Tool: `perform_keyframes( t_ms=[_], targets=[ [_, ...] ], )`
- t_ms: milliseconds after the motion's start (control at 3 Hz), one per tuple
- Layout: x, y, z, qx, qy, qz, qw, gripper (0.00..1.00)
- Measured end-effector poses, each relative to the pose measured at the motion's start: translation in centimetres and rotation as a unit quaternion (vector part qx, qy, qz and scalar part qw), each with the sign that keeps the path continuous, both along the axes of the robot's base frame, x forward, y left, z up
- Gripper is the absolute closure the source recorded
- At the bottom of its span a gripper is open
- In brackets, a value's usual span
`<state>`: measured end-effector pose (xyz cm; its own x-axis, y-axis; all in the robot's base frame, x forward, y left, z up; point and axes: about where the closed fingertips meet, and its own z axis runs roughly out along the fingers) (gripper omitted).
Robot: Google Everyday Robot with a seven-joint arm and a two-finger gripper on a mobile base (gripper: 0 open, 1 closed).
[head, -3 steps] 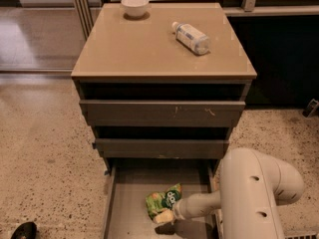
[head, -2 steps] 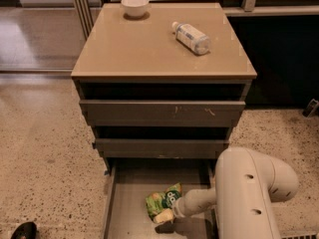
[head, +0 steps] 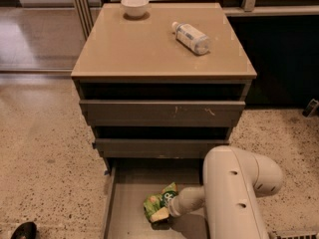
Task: Pick green rice chip bag from bottom drawer and place on counter
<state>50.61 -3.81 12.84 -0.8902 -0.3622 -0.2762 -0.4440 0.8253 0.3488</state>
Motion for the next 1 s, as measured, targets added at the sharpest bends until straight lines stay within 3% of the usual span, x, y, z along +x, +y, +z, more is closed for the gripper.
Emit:
perform_keyframes(
  t_ms=[333,1000],
  targets=[
    [0.0,0.0,0.0,0.0,0.0,0.0,1.0,0.19],
    [-0.01,0.0,0.0,0.0,0.0,0.0,1.0,0.65]
  ],
)
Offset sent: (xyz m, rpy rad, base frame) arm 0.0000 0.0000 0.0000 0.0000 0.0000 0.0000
